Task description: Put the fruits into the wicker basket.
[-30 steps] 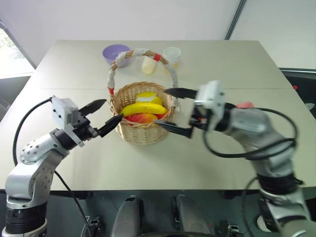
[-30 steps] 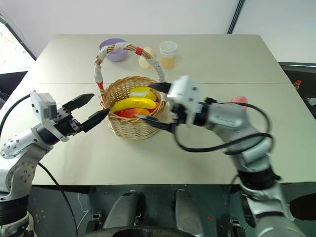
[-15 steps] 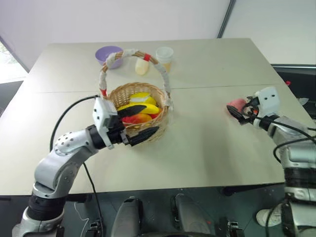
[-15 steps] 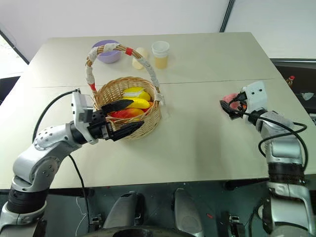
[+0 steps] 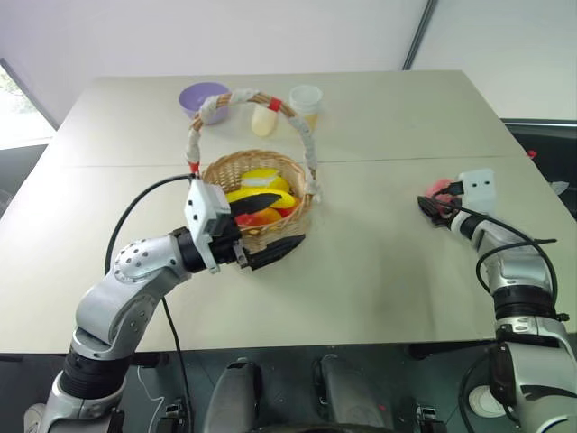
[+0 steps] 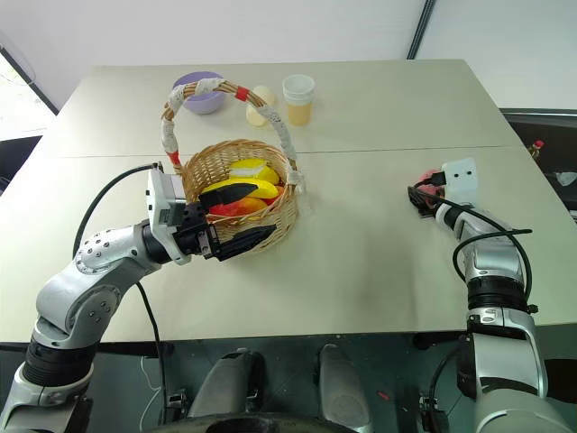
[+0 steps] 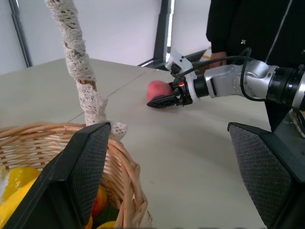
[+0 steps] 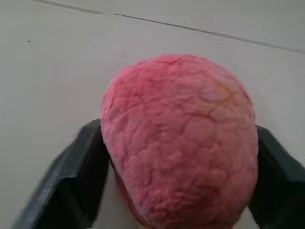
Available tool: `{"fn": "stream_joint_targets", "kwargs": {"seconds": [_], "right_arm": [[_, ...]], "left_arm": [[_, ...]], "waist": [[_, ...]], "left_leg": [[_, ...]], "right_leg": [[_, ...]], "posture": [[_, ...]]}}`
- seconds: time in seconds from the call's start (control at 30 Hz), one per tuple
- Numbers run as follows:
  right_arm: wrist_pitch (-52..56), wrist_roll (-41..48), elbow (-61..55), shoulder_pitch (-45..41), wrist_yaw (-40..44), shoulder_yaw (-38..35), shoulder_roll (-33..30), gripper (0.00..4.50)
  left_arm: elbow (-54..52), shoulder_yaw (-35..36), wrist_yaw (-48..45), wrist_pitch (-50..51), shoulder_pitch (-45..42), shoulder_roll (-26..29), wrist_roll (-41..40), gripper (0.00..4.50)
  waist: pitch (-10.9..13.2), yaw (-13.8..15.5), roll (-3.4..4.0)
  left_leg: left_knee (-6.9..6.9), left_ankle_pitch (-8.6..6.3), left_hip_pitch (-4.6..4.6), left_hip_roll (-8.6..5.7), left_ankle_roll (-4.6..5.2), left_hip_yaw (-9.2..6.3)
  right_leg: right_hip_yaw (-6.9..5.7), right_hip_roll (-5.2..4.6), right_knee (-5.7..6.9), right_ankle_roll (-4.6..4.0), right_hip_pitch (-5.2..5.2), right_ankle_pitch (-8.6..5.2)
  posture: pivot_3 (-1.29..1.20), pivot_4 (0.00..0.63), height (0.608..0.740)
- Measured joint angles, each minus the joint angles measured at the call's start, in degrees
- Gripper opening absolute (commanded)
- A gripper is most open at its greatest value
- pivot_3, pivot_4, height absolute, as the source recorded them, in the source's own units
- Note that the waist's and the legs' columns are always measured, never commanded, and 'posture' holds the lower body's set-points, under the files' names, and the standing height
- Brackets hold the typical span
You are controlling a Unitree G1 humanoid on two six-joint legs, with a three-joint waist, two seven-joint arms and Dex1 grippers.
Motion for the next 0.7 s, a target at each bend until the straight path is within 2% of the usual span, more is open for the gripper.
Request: {"fn": "stream_joint_targets", "kwargs": {"seconds": [0.17, 0.23, 0.33, 0.47, 0.57, 0.7], "right_arm": [[-0.03, 0.75, -6.59, 2.57, 1.77, 0.05, -0.09, 2.29], [0.12, 1.7, -14.4, 5.48, 4.88, 0.57, -0.57, 2.29], [3.31, 7.21, -32.05, 10.84, 13.91, 2.82, -4.07, 2.29], [10.46, 17.53, -52.61, 10.34, 22.25, 7.89, -5.37, 2.29], [14.66, 19.14, -56.22, 3.71, 20.58, 15.01, 1.85, 2.29], [17.44, 15.6, -54.44, -3.81, 14.75, 24.95, 12.81, 2.29]], "left_arm": [[0.18, 0.37, -0.4, -0.07, 0.05, 0.46, 0.08, 4.22], [0.35, 2.6, -0.43, -0.07, 1.2, 1.7, -0.09, 4.22], [0.73, 9.19, -0.43, 0.04, 4.59, 4.62, -1.29, 4.22], [3.02, 17.83, -1.86, -0.06, 10.36, 9.28, -1.92, 4.22], [4.69, 21.99, -3.06, -0.33, 13.85, 10.88, -1.83, 4.22], [4.3, 24.77, -3.05, -0.47, 15.55, 11.32, -2.0, 4.22]], "waist": [[0.0, -0.02, 0.01], [0.02, -0.11, 0.06], [0.07, -0.22, 0.15], [0.06, -0.21, 0.13], [0.06, -0.19, 0.09], [0.03, 0.25, 0.03]], "left_leg": [[0.0, 0.0, 0.0, 0.01, 0.0, -0.02], [-0.02, 0.0, -0.01, 0.03, 0.01, -0.04], [-0.08, -0.01, -0.01, 0.12, 0.01, -0.07], [-0.07, -0.01, 0.08, 0.46, 0.01, -0.08], [-0.03, 0.03, 0.08, 0.51, -0.05, -0.03], [-0.04, 0.04, -0.03, 0.46, -0.09, -0.09]], "right_leg": [[0.0, 0.01, 0.01, 0.0, 0.0, 0.0], [0.0, 0.02, 0.02, 0.01, -0.04, 0.0], [-0.01, 0.06, 0.01, 0.01, -0.09, -0.01], [-0.1, 0.17, 0.0, -0.02, 0.01, -0.02], [-0.11, 0.18, -0.01, -0.22, -0.04, -0.11], [-0.15, 0.07, 0.02, -0.24, -0.12, -0.1]], "posture": [[0.0, 0.15, 0.74], [0.0, 0.15, 0.74], [0.0, 0.15, 0.74], [0.0, 0.15, 0.74], [0.0, 0.15, 0.74], [0.0, 0.15, 0.74]]}}
